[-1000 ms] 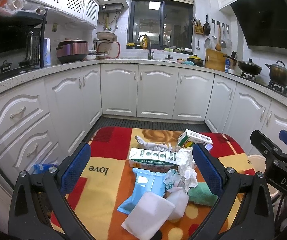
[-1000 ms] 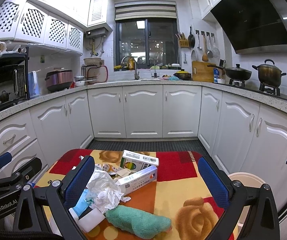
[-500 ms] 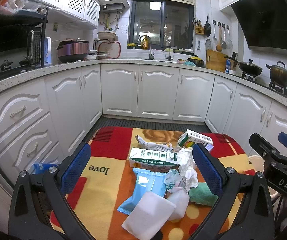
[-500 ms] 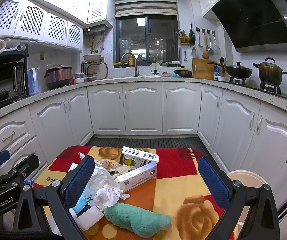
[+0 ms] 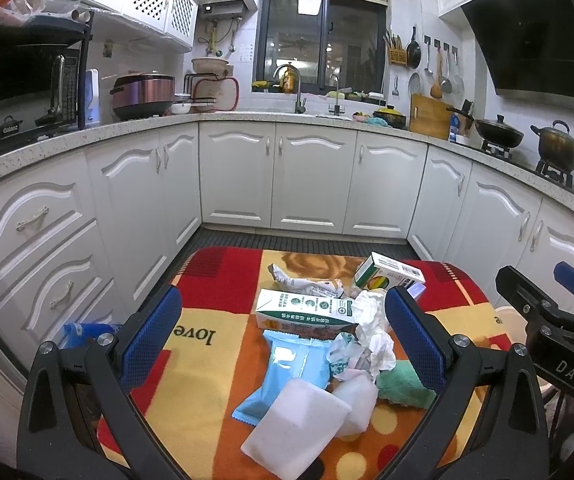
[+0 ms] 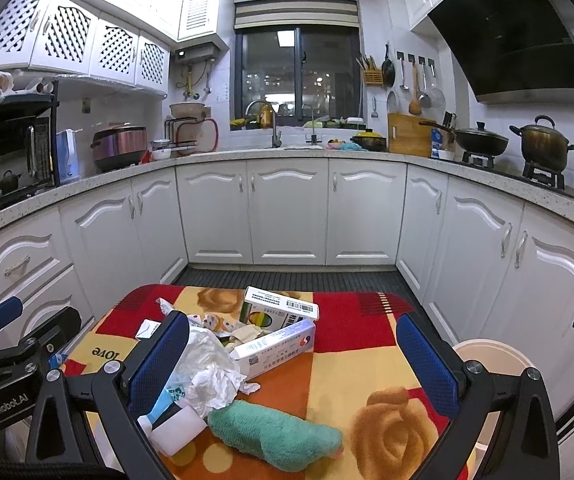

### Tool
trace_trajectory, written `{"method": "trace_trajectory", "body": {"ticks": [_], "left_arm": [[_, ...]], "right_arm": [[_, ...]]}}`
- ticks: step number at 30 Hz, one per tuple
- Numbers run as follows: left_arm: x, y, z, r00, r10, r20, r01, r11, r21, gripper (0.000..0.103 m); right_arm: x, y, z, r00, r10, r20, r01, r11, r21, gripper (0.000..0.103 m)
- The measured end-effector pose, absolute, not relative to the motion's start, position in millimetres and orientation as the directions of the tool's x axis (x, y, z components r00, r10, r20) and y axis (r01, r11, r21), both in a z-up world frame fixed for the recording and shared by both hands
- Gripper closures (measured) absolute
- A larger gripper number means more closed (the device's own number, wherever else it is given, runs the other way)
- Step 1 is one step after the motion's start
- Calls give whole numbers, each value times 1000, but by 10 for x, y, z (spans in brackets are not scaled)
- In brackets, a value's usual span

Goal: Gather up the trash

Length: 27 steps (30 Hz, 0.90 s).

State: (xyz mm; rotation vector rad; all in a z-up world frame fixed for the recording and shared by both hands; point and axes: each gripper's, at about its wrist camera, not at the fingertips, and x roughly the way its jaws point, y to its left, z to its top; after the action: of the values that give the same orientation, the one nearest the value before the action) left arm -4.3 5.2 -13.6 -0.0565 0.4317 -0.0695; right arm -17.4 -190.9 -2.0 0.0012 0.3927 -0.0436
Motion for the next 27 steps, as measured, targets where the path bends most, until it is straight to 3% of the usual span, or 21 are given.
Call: {"method": "trace_trajectory", "body": {"ticks": [27], "left_arm": [[21, 117, -230, 883, -88, -461, 54, 995, -87, 2]], "right_arm": [[-104, -1935, -92, 895, -19, -446, 13, 1000, -15, 0]]}}
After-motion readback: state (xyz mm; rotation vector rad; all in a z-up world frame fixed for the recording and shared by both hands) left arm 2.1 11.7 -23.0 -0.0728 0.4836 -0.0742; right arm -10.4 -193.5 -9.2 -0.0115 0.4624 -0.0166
